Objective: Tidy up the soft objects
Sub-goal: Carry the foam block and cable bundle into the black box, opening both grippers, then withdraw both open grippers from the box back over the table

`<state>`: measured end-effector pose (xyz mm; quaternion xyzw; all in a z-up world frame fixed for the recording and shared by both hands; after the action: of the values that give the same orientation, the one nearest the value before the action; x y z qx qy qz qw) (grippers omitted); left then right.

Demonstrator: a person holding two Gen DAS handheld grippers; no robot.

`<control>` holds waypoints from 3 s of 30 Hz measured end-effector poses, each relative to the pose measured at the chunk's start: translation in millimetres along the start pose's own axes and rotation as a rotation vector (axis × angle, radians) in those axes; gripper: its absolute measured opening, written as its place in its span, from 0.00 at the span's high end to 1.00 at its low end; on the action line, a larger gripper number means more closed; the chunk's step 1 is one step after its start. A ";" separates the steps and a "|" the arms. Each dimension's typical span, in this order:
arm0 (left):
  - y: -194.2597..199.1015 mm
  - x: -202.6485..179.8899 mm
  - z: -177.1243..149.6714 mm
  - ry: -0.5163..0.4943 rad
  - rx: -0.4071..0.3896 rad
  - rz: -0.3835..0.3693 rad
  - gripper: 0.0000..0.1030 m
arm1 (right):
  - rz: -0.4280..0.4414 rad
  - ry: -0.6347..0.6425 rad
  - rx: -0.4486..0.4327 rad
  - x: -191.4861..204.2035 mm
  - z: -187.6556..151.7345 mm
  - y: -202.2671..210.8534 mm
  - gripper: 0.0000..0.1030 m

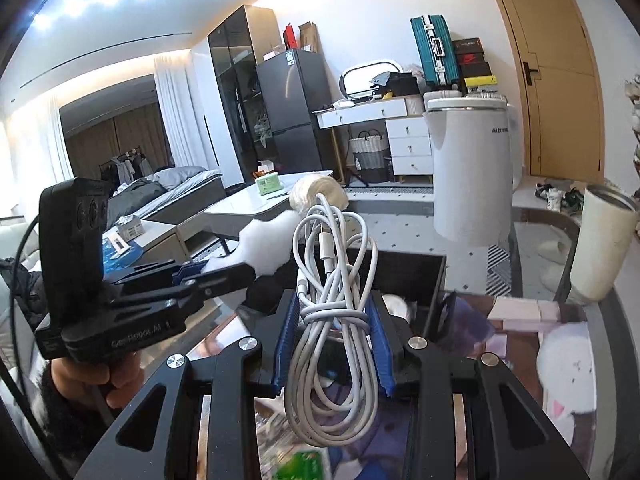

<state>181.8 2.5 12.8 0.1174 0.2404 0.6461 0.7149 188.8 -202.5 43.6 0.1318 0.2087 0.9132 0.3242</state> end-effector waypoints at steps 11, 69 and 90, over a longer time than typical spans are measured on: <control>-21.9 10.7 6.4 0.014 0.016 0.007 0.80 | -0.037 0.085 0.036 -12.2 14.7 -37.9 0.67; 47.2 -1.5 -41.2 0.045 0.017 0.047 0.00 | -0.148 0.070 0.199 -7.6 -49.2 26.8 0.01; 51.0 -13.5 -81.2 0.042 0.073 0.098 0.00 | 0.011 0.210 0.387 25.0 -98.1 15.1 0.01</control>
<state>96.6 -15.3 -29.8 0.1412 0.2726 0.6734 0.6725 124.9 -225.9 -32.9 0.0969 0.4120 0.8665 0.2646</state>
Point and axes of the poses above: each gripper's, at about its wrist camera, not at the fingertips, and y roughly against the way its jaws point, x to its left, z to its top, the point moved 8 cm from there along -y, roughly the way its jaws point, and after that the axes turned 6 degrees about y, right-handed, at the moved point
